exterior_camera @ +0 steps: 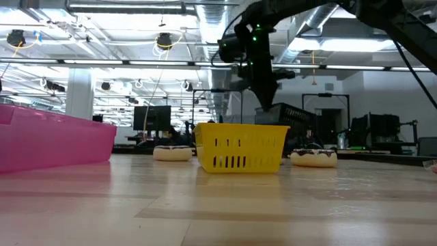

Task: Pick & Place Food Item
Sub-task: Put the black food coloring bottle into the yellow bin

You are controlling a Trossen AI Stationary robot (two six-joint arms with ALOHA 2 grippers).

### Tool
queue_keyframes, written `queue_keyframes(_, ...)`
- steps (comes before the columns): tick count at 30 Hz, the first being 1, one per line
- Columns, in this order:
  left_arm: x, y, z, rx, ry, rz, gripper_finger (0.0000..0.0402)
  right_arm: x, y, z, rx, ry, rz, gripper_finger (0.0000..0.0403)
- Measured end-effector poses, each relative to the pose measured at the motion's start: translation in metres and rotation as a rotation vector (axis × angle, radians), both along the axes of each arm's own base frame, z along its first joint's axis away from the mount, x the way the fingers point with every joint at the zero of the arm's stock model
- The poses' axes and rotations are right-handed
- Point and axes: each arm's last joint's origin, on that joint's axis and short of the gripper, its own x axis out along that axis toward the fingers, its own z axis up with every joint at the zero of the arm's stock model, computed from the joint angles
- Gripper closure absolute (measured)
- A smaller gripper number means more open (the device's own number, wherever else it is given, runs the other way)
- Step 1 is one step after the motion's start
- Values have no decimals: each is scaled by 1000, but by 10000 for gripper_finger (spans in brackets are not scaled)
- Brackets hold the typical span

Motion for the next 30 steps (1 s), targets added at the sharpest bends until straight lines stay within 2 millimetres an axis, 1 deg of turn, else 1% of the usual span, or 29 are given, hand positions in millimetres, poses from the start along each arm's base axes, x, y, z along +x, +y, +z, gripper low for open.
queue_keyframes(3,0,0,1,4,-8,0,401,-7,-5,-5,52,-1,-60,403)
queue_keyframes(8,-1,-4,1,25,-12,-19,401,-13,-8,-20,98,15,-134,403)
queue_keyframes(11,-1,-6,1,25,-16,-30,401,-13,-3,-32,125,30,-135,403)
queue_keyframes(15,-2,-9,1,25,-16,-39,401,-5,9,-49,117,19,-118,403)
queue_keyframes(19,-2,-10,1,25,-16,-43,401,0,19,-60,111,8,-109,403)
queue_keyframes(22,-2,-10,1,23,-15,-44,402,-3,22,-68,116,21,-135,403)
queue_keyframes(26,-2,-10,1,21,-15,-44,401,-2,23,-71,89,-44,-156,403)
queue_keyframes(30,-2,-10,1,14,-14,-50,402,-10,21,-70,81,-115,-220,403)
